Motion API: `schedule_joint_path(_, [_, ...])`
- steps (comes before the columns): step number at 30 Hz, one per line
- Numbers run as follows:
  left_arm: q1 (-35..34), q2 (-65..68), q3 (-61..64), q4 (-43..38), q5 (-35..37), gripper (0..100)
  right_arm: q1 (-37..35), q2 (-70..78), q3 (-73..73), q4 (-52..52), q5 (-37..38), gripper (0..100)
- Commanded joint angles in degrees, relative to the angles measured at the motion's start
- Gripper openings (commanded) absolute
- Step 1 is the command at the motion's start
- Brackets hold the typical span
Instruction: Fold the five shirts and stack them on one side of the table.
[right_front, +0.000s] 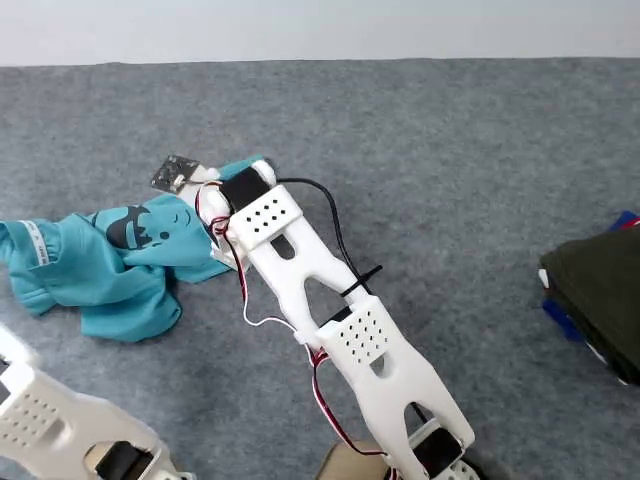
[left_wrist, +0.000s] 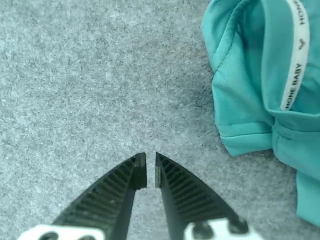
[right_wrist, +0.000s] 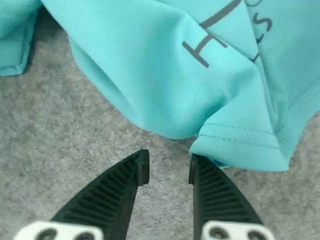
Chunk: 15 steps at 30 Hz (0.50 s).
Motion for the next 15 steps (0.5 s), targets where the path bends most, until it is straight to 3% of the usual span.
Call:
schedule_joint_path(1, [-0.09, -3.60, -0.13, -0.53, 0.53, 4, 2.59, -3.12, -6.68, 2.33, 0.97, 14.7])
schedule_joint_path(11, [0.44, -3.52, -0.13, -0.53, 0.53, 4, -0.40, -11.38, -9.49, 2.59, 1.05, 14.7])
schedule_joint_path(15, [0.44, -3.52, -0.13, -0.53, 0.53, 4, -1.63, -11.65, -4.31, 2.59, 1.05, 14.7])
